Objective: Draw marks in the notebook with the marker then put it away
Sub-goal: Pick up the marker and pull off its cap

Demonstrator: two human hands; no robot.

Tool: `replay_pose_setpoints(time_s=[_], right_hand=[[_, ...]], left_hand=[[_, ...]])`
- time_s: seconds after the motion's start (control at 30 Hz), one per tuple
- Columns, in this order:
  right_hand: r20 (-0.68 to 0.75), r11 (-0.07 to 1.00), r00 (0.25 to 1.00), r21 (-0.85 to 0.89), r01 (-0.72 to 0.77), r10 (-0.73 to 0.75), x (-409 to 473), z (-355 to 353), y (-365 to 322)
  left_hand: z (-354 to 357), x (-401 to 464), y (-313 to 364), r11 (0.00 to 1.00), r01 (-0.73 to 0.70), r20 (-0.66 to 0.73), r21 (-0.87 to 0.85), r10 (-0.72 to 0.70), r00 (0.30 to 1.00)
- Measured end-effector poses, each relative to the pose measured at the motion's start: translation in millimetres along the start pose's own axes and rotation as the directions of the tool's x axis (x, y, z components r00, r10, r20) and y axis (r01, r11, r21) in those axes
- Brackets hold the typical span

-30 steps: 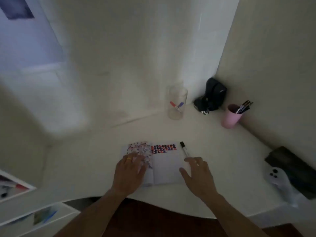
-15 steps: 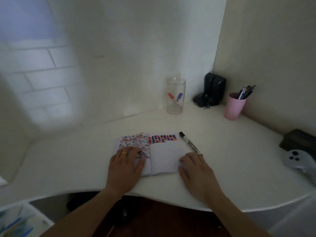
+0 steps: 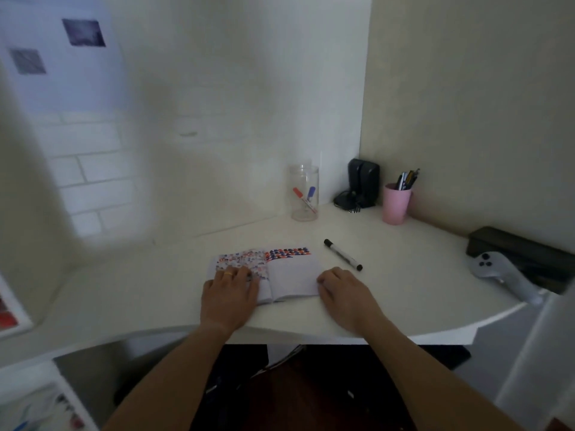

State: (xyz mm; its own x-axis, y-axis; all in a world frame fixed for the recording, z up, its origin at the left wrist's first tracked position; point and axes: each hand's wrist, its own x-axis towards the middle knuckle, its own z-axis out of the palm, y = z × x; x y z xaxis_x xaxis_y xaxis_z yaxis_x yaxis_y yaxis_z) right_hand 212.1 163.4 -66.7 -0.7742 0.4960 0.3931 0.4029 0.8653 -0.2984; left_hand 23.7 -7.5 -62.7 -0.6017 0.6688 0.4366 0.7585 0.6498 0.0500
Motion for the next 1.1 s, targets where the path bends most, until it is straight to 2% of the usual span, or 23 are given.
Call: replay_pose_setpoints(time_s=[0.17, 0.33, 0.4, 0.5, 0.57, 0.63, 0.73, 0.8, 0.9, 0.97, 1.03, 1.1], right_hand=[[-0.004, 1.000, 1.000, -0.015, -0.003, 0.003, 8.0, 4.7, 4.2], [0.119, 1.000, 0.993, -0.025, -0.012, 0.015, 40.1, -9.1, 13.4], [0.082, 0.999, 0.996, -0.038, -0.037, 0.040, 57.5, -16.2, 16.5], [-0.029, 0.986, 0.995, -0.135, -0.102, 0.099, 81.9, -19.8, 23.3], [-0.049, 0.964, 0.984, -0.198, -0.180, 0.174, 96.7, -16.6, 28.6], [0.009, 0.943, 0.968, -0.229, -0.242, 0.251, 108.1, -8.5, 33.7], [0.112, 0.934, 0.954, -0.267, -0.239, 0.276, 121.0, 4.3, 38.1], [0.083, 0.940, 0.963, -0.251, -0.230, 0.258, 130.4, 6.3, 38.7], [-0.094, 0.980, 0.978, -0.062, -0.191, 0.185, 148.4, 1.0, 29.9], [-0.152, 0.977, 0.977, 0.175, -0.124, 0.152, 161.1, -1.8, 18.6], [-0.116, 0.907, 0.978, 0.406, -0.114, 0.174, 170.4, -0.1, 9.2], [-0.055, 0.748, 0.963, 0.642, -0.168, 0.263, 171.6, 5.3, 6.1]], left_hand=[[11.2, 10.2, -7.0, 0.997, -0.069, -0.006, 0.041, 0.070, 0.998], [12.3, 38.0, -18.7, 0.964, -0.244, 0.018, 0.109, 0.244, 0.970], [9.4, 57.1, -21.1, 0.944, -0.302, 0.032, 0.132, 0.300, 0.953], [8.1, 86.4, -22.2, 0.935, -0.321, 0.007, 0.150, 0.323, 0.946], [10.4, 103.5, -20.7, 0.930, -0.338, -0.041, 0.143, 0.346, 0.937], [15.5, 116.7, -18.1, 0.922, -0.360, -0.060, 0.145, 0.371, 0.927], [26.7, 130.1, -16.8, 0.933, -0.344, -0.096, 0.107, 0.354, 0.930], [30.6, 138.2, -15.1, 0.943, -0.323, -0.112, 0.076, 0.330, 0.937], [33.6, 153.6, -11.0, 0.961, -0.278, -0.111, -0.008, 0.275, 0.955], [33.4, 168.5, -11.8, 0.943, -0.277, -0.122, -0.183, 0.258, 0.959], [30.4, 180.8, -13.0, 0.855, -0.329, -0.128, -0.401, 0.304, 0.944], [31.3, 184.7, -14.1, 0.741, -0.386, -0.156, -0.549, 0.363, 0.919]])
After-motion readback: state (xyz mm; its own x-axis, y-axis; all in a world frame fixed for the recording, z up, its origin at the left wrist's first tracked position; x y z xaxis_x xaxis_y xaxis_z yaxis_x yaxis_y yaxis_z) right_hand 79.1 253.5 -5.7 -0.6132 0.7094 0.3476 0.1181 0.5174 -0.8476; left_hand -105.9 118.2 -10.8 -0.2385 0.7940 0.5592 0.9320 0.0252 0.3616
